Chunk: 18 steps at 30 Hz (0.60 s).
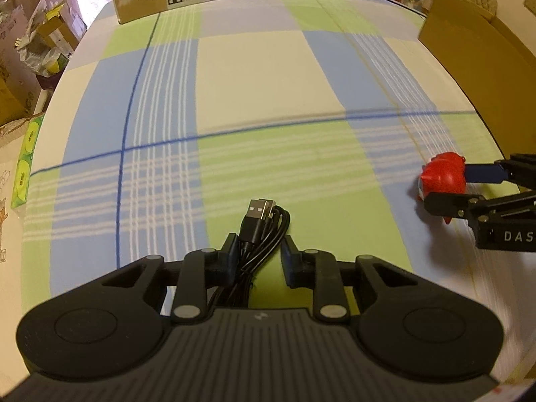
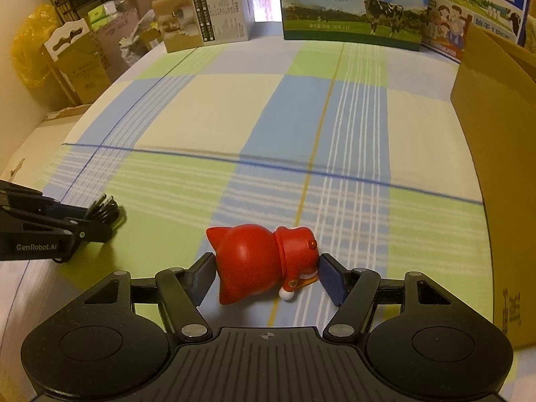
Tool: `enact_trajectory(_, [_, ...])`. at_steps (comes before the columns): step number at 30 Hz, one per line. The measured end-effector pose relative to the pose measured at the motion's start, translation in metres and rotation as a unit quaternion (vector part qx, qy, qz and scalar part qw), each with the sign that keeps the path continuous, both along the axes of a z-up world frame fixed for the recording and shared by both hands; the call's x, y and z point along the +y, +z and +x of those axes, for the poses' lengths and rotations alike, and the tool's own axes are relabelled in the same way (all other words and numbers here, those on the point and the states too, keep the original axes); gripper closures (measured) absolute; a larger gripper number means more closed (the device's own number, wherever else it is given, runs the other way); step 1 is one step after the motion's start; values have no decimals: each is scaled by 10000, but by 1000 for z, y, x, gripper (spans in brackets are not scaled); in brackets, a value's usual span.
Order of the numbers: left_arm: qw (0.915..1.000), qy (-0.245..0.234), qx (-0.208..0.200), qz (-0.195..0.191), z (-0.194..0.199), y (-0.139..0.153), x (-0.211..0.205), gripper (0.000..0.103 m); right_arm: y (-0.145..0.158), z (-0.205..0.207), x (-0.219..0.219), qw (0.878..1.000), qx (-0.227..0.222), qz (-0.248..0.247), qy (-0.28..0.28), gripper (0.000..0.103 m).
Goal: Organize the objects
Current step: 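Carry the red figurine and black cable over the cardboard box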
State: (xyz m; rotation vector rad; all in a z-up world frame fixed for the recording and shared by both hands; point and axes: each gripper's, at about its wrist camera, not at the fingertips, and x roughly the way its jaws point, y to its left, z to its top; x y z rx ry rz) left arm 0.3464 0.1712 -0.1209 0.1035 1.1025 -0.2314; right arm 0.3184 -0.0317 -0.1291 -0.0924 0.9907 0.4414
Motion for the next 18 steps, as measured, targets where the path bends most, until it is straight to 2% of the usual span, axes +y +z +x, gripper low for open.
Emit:
enact_trajectory(11, [9999,-146,-15,-90,-32,10,-18,81,10,-32,-18,9998,46,171,-50,39])
enact_trajectory(18, [9993,-194,-243,-196,-43,31,-33,81,32,-46,-33,9994,-114,302,-108,39])
